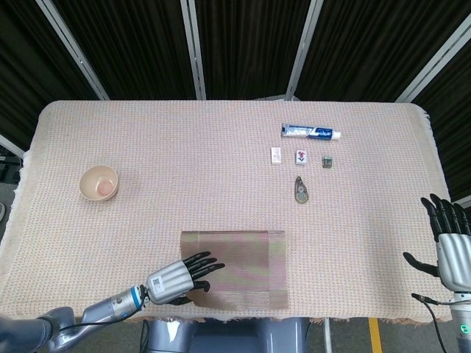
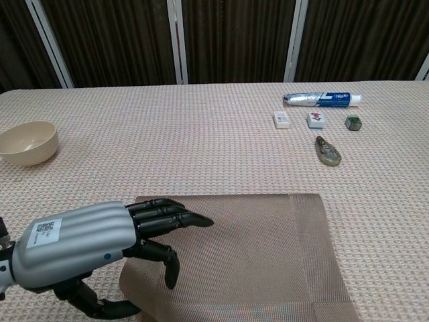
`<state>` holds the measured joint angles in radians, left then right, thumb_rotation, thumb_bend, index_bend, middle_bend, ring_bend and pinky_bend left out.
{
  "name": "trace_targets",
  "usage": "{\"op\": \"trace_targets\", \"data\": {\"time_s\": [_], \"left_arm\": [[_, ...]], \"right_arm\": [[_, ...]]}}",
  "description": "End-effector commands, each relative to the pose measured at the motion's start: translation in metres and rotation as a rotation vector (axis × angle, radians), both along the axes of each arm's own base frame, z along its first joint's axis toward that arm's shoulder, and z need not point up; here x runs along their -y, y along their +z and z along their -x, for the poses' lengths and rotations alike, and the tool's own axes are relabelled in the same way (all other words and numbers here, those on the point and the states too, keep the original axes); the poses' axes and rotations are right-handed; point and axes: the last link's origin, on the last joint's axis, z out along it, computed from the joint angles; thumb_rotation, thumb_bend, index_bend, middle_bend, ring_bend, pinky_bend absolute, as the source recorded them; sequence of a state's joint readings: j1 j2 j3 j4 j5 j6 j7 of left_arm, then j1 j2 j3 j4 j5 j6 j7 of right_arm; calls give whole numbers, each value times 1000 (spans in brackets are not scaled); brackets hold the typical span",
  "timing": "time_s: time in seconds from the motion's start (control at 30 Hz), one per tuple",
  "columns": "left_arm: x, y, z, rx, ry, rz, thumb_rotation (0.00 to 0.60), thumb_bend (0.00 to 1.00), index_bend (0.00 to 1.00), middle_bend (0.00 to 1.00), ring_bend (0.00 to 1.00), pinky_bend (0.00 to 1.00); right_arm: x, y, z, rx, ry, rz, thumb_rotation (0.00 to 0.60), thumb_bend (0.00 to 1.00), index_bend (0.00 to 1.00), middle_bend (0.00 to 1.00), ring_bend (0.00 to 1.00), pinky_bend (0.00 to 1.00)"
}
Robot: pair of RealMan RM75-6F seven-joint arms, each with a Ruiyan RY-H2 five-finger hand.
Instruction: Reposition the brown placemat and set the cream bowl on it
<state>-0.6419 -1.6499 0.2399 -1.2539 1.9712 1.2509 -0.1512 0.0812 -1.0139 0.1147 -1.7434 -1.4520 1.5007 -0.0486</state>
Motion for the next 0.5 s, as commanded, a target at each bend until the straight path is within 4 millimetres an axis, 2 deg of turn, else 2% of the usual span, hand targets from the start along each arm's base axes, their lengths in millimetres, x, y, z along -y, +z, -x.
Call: {"op": "trace_targets", "data": {"time_s": [0.03, 0.23, 0.5], "left_arm": [[-2, 1, -4, 12, 1, -7, 600, 313, 428, 0, 0, 0], [-11, 6, -14, 37, 5, -33, 600, 313, 436, 0, 0, 0], [-17, 6, -17, 27, 23, -45, 600, 312, 440, 0, 0, 0]], "right_arm": [[0, 0, 0, -1, 0, -1, 600, 0, 0, 0, 0, 0], [0, 0, 0, -1, 0, -1, 600, 0, 0, 0, 0, 0], [0, 0, 0, -1, -2, 0, 600, 0, 0, 0, 0, 0]]}}
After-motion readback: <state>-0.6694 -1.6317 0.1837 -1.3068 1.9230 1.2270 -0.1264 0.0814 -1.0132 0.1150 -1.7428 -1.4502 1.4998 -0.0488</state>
